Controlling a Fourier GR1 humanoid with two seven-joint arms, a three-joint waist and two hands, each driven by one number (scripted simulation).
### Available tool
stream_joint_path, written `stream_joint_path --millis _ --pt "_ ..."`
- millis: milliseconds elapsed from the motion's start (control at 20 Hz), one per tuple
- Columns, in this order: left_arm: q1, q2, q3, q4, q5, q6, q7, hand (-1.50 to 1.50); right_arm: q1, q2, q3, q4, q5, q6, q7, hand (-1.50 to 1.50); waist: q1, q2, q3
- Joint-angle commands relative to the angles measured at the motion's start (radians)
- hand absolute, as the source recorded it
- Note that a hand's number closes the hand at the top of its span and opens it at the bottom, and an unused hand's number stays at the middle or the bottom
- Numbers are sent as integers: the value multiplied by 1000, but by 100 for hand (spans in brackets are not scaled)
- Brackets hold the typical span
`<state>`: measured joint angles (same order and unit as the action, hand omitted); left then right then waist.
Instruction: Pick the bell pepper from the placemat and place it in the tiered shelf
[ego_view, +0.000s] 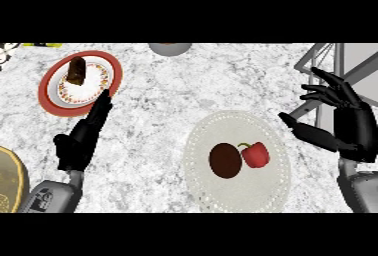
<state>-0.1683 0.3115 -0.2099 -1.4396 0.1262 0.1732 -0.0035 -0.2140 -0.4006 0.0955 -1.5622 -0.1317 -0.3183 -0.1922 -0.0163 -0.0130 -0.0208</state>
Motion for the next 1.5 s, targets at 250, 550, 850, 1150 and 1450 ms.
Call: stream_joint_path --millis 250,550,850,1150,1450 --pt "-60 14 39 56 7 -57 -4 0 100 -44 -100 108 -100 200 -228 -150 11 15 21" --pt "-10 -43 -24 19 -49 -8 4 0 107 -192 -17 -28 48 217 -9 -150 14 10 19" --pt "-1 -42 -9 24 -57 -16 -2 0 126 -286 57 -303 174 219 302 -150 8 8 17" --pt "0 -65 -16 42 -78 1 -19 0 146 -459 154 -418 312 378 510 -150 7 9 16" --pt "-63 -78 0 36 -80 -7 30 0 70 -456 235 -650 403 470 878 -150 10 9 19"
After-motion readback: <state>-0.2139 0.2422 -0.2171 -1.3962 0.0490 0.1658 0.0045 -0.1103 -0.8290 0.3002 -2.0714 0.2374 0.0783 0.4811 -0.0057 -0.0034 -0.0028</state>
